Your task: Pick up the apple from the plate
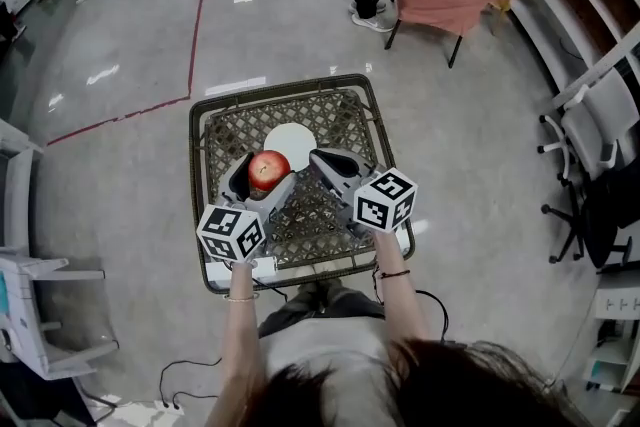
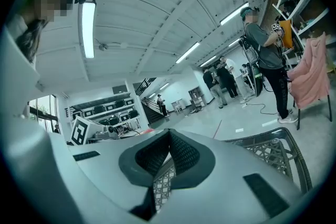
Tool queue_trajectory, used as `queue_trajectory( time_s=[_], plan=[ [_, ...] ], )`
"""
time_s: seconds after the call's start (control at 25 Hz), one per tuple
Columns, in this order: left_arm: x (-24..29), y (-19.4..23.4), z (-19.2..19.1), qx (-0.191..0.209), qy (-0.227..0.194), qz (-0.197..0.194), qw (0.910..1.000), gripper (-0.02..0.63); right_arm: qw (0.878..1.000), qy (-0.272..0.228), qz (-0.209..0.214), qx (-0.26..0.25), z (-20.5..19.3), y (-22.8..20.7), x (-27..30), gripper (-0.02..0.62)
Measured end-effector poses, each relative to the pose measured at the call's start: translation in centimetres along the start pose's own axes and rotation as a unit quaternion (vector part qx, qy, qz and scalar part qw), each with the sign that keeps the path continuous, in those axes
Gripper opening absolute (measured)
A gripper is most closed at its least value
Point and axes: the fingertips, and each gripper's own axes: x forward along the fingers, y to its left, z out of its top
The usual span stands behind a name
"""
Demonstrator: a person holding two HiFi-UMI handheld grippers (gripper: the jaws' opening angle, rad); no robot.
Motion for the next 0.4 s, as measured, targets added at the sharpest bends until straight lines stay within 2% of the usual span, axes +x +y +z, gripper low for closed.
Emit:
queue_trajectory(
  time_s=[0.4],
  plan=[
    [0.15, -0.29, -0.23, 0.002, -0.001, -0.003, 1.0000, 0.410, 1.000, 0.000, -0.001, -0.002, -0.12, -0.12, -0.27, 0.009]
  ],
)
